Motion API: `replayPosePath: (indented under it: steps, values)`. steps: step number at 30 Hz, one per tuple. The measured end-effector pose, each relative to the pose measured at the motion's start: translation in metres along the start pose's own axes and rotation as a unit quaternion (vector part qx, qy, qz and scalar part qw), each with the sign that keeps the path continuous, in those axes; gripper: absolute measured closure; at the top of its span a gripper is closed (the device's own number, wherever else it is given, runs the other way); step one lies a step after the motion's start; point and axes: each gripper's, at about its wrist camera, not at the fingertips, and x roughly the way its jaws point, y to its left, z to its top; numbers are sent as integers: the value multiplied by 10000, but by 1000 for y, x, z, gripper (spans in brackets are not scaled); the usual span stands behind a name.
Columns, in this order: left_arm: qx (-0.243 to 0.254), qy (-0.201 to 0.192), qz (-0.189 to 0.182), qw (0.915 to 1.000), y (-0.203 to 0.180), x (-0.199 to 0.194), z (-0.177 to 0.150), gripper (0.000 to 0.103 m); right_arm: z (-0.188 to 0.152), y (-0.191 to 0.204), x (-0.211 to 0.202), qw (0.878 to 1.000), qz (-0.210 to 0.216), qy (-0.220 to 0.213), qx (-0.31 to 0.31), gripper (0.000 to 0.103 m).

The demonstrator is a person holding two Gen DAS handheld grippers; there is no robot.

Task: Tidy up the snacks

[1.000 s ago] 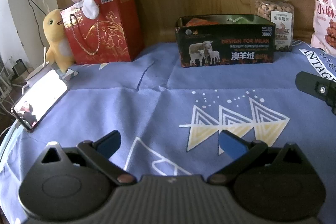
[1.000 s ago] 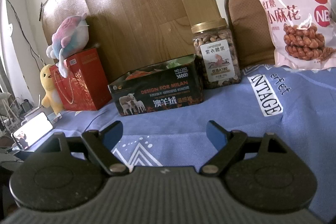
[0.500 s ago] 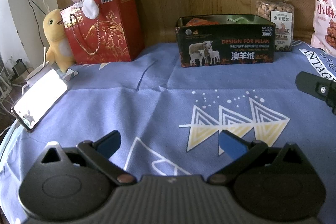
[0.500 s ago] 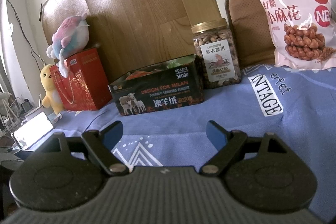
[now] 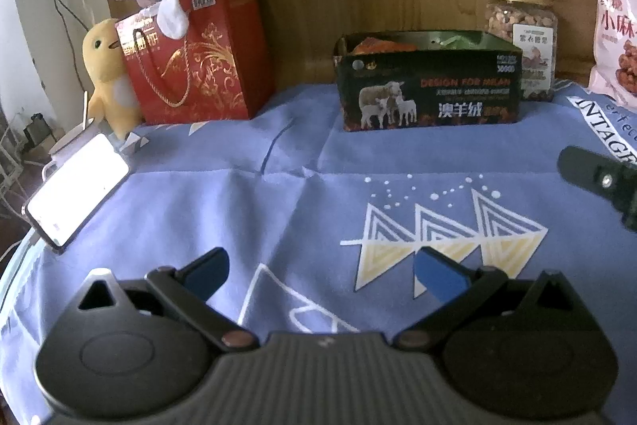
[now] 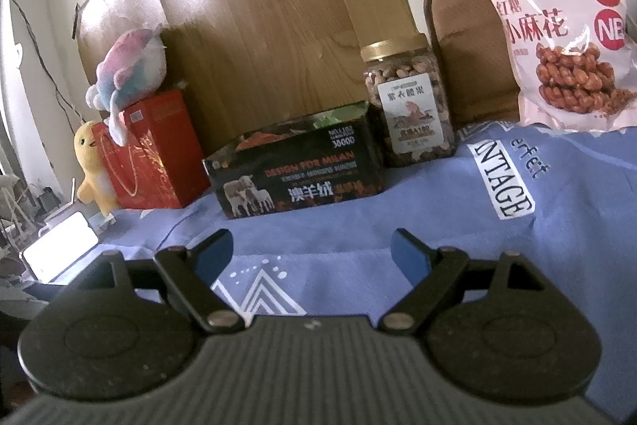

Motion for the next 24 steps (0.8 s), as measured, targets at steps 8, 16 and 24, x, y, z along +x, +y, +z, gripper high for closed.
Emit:
replayPosePath:
  steps: [8,16,24]
  values:
    - [-80,-56,-42,9999,10,-6,1,0,-4,0,0,9998,-115,130,87,15]
    - [-98,-164,-215,9996,12,-14,1,0,1,5,-44,9984,58,-53,555,15]
    - [-101,-292,-250,9992,19,-30,-3,0,5,23,-61,9992,158,-203,306,15]
